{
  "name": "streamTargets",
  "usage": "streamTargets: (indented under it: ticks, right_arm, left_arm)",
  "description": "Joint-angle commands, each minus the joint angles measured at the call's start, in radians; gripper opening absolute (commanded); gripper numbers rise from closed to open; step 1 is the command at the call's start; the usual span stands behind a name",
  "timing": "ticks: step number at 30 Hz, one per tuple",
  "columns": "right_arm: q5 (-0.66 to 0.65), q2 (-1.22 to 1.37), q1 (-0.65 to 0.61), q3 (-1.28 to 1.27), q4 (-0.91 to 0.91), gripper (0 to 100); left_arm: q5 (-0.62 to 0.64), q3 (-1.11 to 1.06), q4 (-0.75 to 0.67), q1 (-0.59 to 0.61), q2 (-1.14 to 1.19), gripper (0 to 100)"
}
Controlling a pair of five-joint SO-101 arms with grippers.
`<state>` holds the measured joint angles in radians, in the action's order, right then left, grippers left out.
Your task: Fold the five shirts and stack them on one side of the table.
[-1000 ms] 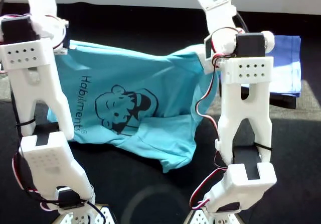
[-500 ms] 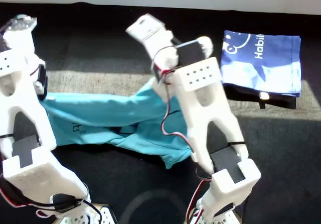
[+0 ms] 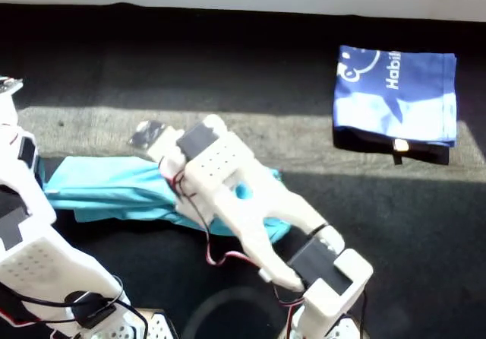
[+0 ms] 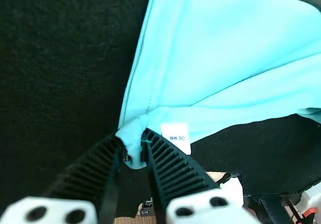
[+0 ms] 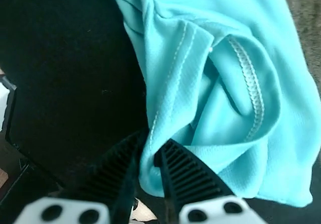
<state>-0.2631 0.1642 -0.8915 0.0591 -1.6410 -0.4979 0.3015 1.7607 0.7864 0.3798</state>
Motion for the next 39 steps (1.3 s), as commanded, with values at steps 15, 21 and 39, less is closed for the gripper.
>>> streamTargets:
  ticks: [15,21,39]
  right_arm:
    - [-0.044,-0.013,-0.186,-0.079,-0.065,0.9]
    - [-0.048,-0.013,-0.193,-0.079,-0.071,5.7]
    - [-0.046,-0.133,0.265,-0.045,-0.028,18.9]
  left_arm:
    - [-0.038,0.007,-0.037,0.047,0.108,1]
    - [-0.038,0.007,-0.037,0.048,0.111,1]
    - [-0.037,0.007,-0.068,0.041,0.104,1]
